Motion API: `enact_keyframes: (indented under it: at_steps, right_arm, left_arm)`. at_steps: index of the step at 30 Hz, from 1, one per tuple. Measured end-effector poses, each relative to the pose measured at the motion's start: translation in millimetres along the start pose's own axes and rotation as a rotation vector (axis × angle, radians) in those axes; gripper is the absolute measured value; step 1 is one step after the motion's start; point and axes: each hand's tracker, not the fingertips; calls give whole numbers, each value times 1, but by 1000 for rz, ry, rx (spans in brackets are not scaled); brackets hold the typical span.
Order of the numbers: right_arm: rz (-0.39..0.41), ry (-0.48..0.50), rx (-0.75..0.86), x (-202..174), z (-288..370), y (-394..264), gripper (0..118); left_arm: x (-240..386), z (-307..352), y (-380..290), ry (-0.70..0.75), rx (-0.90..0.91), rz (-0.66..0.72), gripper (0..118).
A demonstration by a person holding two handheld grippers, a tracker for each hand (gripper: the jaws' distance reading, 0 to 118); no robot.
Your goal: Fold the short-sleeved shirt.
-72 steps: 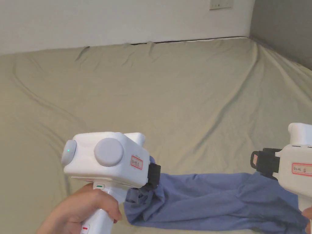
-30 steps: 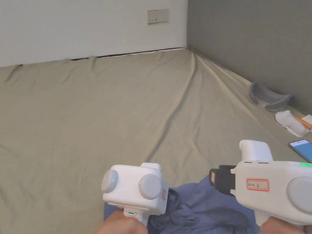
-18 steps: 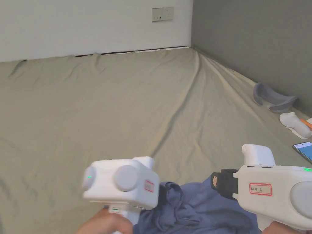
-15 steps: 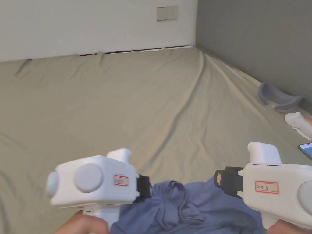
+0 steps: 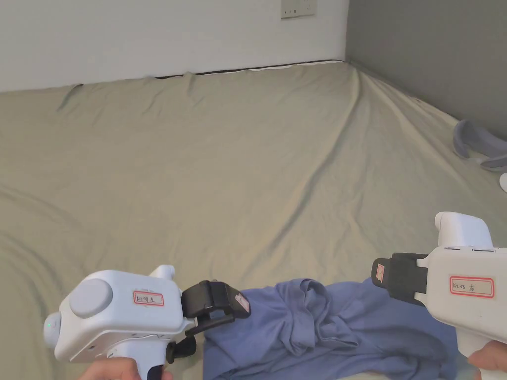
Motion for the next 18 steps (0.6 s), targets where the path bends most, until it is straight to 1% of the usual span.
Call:
enact_keyframes:
  at_steps: [1, 3, 6, 7, 9, 10, 11, 12, 13, 14, 16, 18]
  right_arm:
    - [-3, 2, -2, 1, 0, 1, 10]
    - [-21, 7, -2, 5, -1, 2, 10]
    - [-38, 12, -6, 12, -1, 1, 10]
    - [-40, 9, -11, 13, -1, 1, 10]
    - [-36, -2, -22, 13, -1, 0, 10]
    - [-33, -3, -26, 13, -1, -1, 10]
    - [-32, -3, -27, 13, 0, -1, 10]
    - [-36, 2, -27, 14, 0, -1, 10]
    - [-48, 9, -26, 16, 0, -1, 10]
    - [-55, 17, -28, 17, 0, 0, 10]
    - [-60, 23, -25, 17, 1, 0, 10]
    - [-55, 27, -24, 13, 1, 1, 10]
  left_arm:
    - [1, -3, -4, -5, -12, 13, 118]
    - [0, -12, -8, -120, -44, 67, 118]
    - [3, -25, -4, -258, -21, 108, 118]
    - [7, -30, -6, -266, -30, 120, 118]
    - [4, -40, 5, -220, -59, 93, 118]
    - [6, -39, 5, -210, -82, 71, 116]
    - [9, -34, 5, -215, -94, 46, 96]
    - [9, -30, 8, -214, -109, 43, 31]
    - [6, -27, 8, -175, -119, 76, 16]
    - [1, -29, 8, -134, -151, 106, 16]
    - [-15, -27, 13, -163, -161, 169, 16]
    - [-20, -24, 10, -226, -143, 179, 17]
